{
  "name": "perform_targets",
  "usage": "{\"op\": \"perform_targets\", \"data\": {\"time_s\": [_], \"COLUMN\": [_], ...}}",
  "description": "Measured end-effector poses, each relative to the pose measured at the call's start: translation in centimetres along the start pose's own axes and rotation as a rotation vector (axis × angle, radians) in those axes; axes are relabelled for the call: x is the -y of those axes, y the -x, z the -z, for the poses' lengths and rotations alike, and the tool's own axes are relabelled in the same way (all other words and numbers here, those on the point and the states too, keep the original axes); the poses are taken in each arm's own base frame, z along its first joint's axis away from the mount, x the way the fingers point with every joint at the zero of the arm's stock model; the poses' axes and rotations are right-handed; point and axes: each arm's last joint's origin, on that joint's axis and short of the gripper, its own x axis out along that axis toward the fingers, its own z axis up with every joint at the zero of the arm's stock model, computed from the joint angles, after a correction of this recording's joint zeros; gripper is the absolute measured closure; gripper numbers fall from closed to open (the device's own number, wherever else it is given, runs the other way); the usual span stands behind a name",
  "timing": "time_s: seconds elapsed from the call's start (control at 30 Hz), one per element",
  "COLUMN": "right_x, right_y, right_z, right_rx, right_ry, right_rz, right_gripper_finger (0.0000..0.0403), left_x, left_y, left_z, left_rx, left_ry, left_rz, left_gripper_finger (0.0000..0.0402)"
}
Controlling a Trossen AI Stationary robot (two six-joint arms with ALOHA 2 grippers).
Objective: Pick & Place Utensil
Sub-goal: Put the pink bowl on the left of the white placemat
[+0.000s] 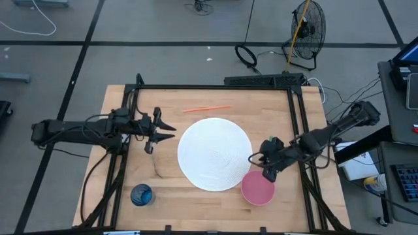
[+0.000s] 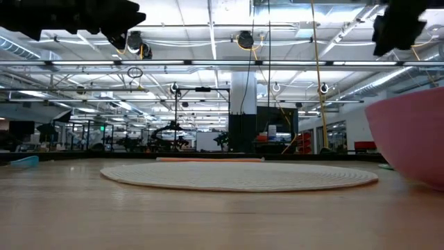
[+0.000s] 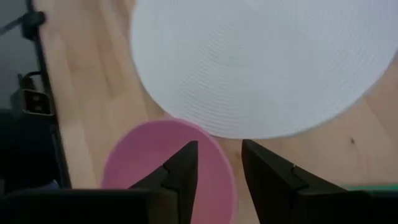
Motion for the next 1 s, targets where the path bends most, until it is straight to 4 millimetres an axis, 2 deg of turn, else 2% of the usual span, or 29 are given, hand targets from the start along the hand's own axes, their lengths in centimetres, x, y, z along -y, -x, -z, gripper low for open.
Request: {"op": "perform_targets", "data": {"time_s": [0.17, 0.3, 0.57, 0.83, 1.0], "right_x": [-2.9, -4.0, -3.5, -3.7, -2.4], "right_y": [0.6, 0.0, -0.5, -2.1, -3.4], "right_z": [-0.6, 0.6, 3.9, 3.7, 3.8], "right_rx": [-0.029, -0.085, -0.163, -0.153, -0.239], "right_ry": [0.087, 0.082, -0.054, -0.031, -0.063], "right_rz": [0.044, 0.155, 0.395, 0.299, 0.321], "right_gripper_finger": [0.0285, 0.0285, 0.0284, 0.0258, 0.0225], "left_x": [-0.1, -0.2, -0.2, -0.2, -0.2], "left_y": [-0.5, -0.7, -0.8, -0.8, -0.8], "left_z": [0.4, 0.6, 0.6, 0.6, 0.6], "left_rx": [-0.025, -0.039, -0.032, -0.033, -0.033], "left_ry": [0.031, 0.04, 0.037, 0.036, 0.037], "left_rz": [0.0, 0.0, 0.0, 0.0, 0.0], "left_gripper_finger": [0.0284, 0.0284, 0.0284, 0.0284, 0.0284]}}
